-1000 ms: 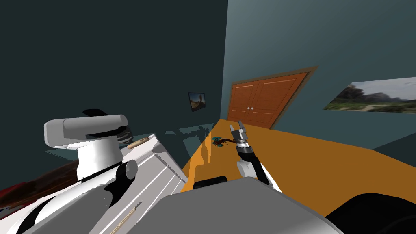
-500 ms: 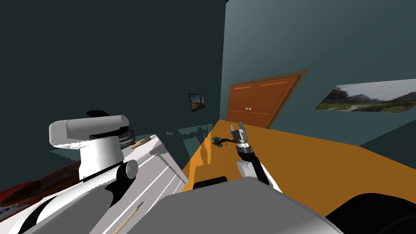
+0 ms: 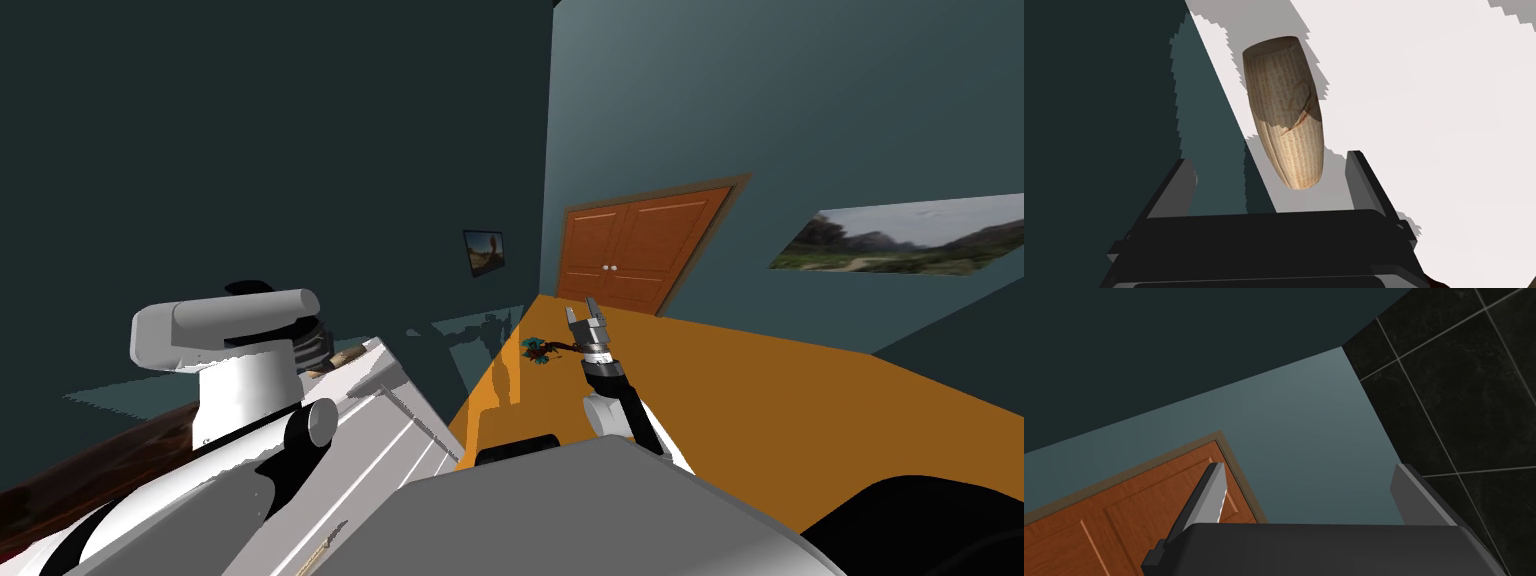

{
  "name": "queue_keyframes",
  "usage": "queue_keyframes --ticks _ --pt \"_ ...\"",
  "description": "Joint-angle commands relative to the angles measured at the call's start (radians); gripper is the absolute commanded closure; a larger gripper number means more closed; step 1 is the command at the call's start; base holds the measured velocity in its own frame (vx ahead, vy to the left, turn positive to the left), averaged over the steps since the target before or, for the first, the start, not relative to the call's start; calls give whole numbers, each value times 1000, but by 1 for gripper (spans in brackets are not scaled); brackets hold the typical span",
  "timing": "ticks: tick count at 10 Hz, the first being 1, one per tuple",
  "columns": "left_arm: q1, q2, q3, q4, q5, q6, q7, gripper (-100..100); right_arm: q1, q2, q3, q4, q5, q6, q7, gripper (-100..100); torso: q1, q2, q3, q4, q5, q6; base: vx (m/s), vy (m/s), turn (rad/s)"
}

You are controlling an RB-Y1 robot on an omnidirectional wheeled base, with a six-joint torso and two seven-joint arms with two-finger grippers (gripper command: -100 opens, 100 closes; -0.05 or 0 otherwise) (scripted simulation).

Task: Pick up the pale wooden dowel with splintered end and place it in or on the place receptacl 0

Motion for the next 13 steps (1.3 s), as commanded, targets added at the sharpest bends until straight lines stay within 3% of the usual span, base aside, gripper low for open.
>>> queue_keyframes --ticks 1,3,4,5,6,9,10,11,13 --pt "7 1 3 1 4 50 -2 -100 0 0 0 0 0 0 0 0 0 0 0 0 0 0 34 38 -20" --pt "8 2 3 2 5 85 -2 -100 0 0 0 0 0 0 0 0 0 1 1 0 0 0 15 24 -6" --pt "7 0 2 4 3 65 0 -100 0 0 0 0 0 0 0 0 -1 2 1 0 0 0 6 8 -2" --pt "7 0 2 4 3 70 0 0 0 0 0 0 0 0 0 0 -2 2 1 1 0 0 0 0 0" --pt "14 -10 -1 21 4 41 4 -100 0 0 0 0 0 0 0 0 -2 3 2 1 -1 0 5 9 20" --pt "24 -24 -6 46 4 -1 9 -100 0 0 0 0 0 0 0 0 -2 2 1 1 0 0 7 12 14" --pt "21 -19 -5 44 4 8 7 -100 0 0 0 0 0 0 0 0 -2 2 1 0 0 0 0 0 0" --pt "21 -20 -5 46 4 4 7 100 0 0 0 0 0 0 0 0 -2 3 1 1 -1 0 0 0 0" --pt "21 -19 -5 45 4 4 8 100 0 0 0 0 0 0 0 0 -2 2 1 0 0 0 0 0 0"
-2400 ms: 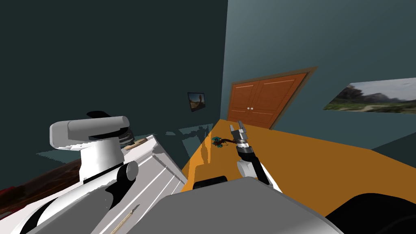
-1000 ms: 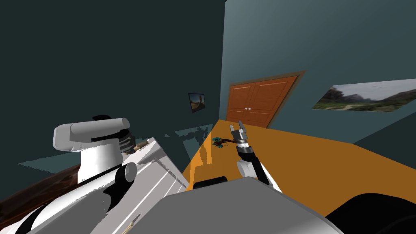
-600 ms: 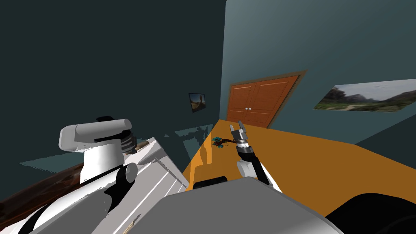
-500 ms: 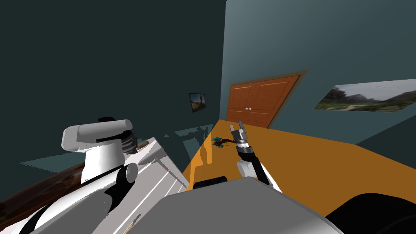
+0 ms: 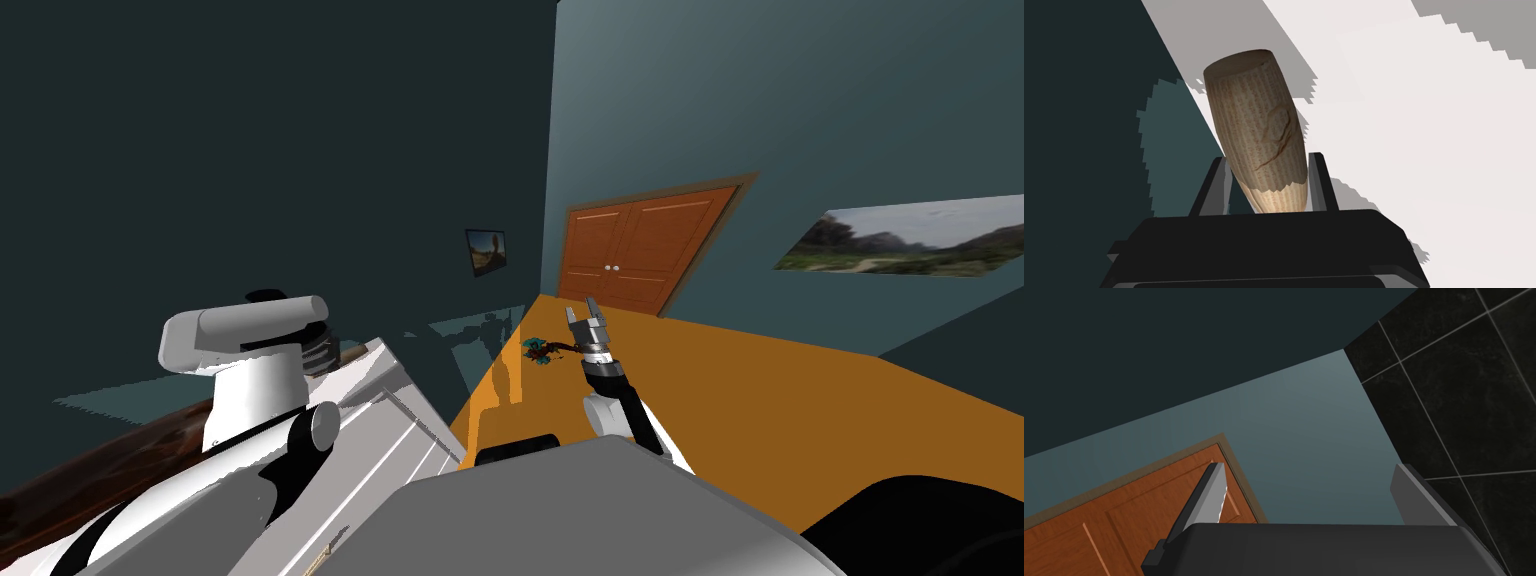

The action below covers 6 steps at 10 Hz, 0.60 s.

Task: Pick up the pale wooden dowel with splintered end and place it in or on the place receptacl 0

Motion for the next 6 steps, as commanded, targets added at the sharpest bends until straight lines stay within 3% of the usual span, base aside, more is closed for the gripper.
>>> queue_keyframes --ticks 1,2,3,4,6 --pt "0 0 0 0 0 0 0 100 0 0 0 0 0 0 0 0 0 0 0 0 0 0 0 0 0" --pt "0 0 0 0 0 0 0 100 0 0 0 0 0 0 0 0 0 0 0 0 0 0 0 0 0" --pt "0 0 0 0 0 0 0 0 0 0 0 0 0 0 0 0 0 0 0 0 0 0 0 0 0" --pt "-5 7 3 -20 0 31 -4 100 0 0 0 0 0 0 0 0 0 0 0 0 0 0 -4 -11 -26" --pt "-14 19 7 -41 -1 66 -9 100 0 0 0 0 0 0 0 0 -2 1 1 1 -1 0 -8 -15 -21"
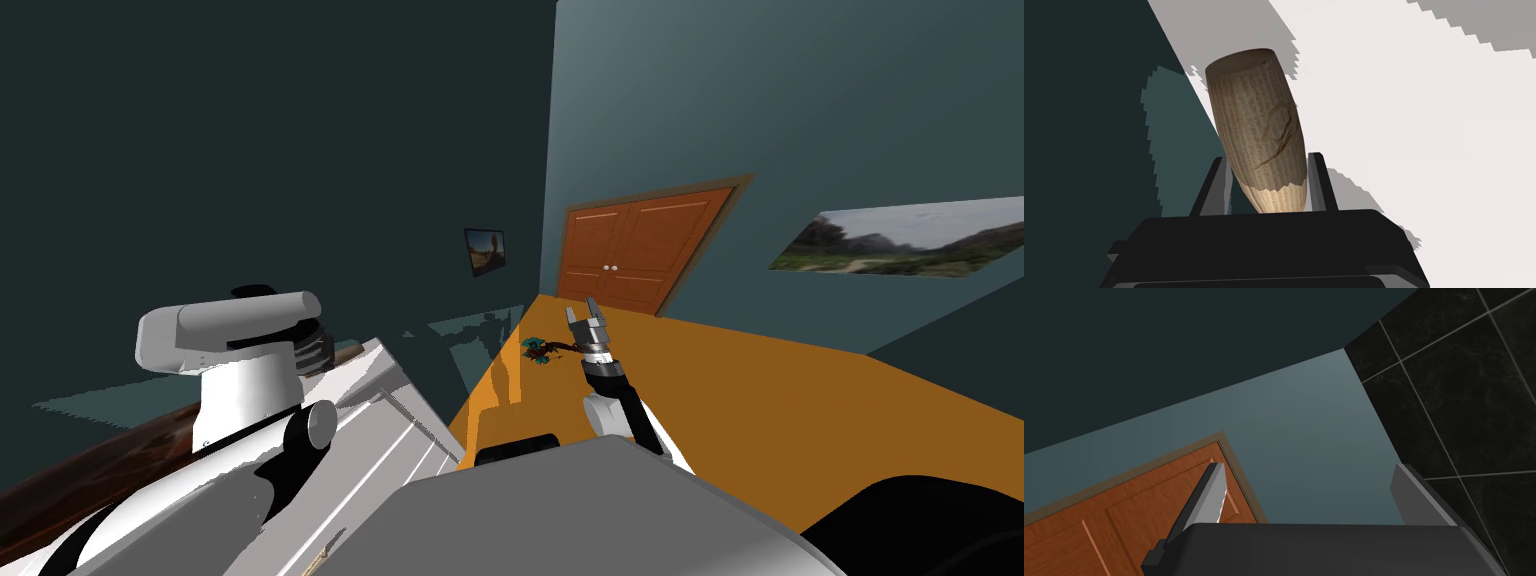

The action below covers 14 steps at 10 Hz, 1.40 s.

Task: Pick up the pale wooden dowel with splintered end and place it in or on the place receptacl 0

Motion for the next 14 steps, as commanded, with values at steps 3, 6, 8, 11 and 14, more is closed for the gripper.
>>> queue_keyframes --ticks 3,6,8,11,14 --pt "-12 17 1 -6 4 -44 1 100 0 0 0 0 0 0 0 0 1 0 0 0 0 0 -15 -15 -8" --pt "-20 34 1 -2 15 -103 4 100 0 0 0 0 0 0 0 0 -3 3 2 1 -1 1 -52 -51 -29" --pt "-23 54 2 8 30 -147 6 100 0 0 0 0 0 0 0 0 -4 5 3 2 -2 1 -73 -51 -77" --pt "-26 104 3 49 76 -186 11 100 0 0 0 0 0 0 0 0 -2 6 4 3 -2 2 -81 -14 -140" --pt "-28 159 4 108 126 -193 12 100 0 0 0 0 0 0 0 0 -1 8 5 3 -2 2 -109 5 -184"
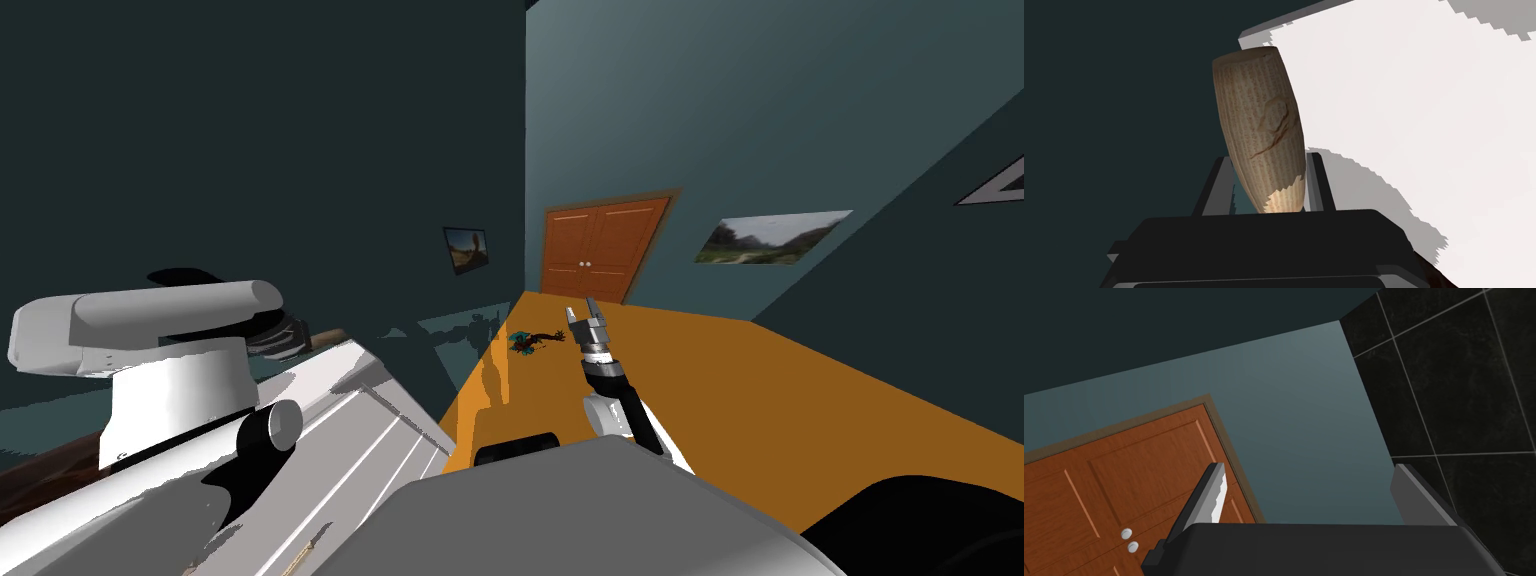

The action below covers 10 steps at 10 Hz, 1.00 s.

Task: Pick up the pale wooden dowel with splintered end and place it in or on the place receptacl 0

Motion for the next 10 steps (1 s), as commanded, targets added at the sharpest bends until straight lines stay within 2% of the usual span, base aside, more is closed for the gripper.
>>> queue_keyframes --ticks 1,5,8,10 --pt "-8 27 0 28 16 -4 -4 100 0 0 0 0 0 0 0 0 0 0 0 0 0 0 -83 42 -118" --pt "-76 83 1 60 -4 -9 -35 100 0 0 0 0 0 0 0 0 6 -2 -1 1 1 -5 -30 50 65" --pt "-135 118 -1 74 -35 3 -65 100 0 0 0 0 0 0 0 0 1 -3 -1 0 0 -4 -6 -8 151" --pt "-171 139 -3 84 -54 30 -83 100 1 0 0 0 0 0 0 0 0 -1 1 2 0 -6 -11 -20 221"
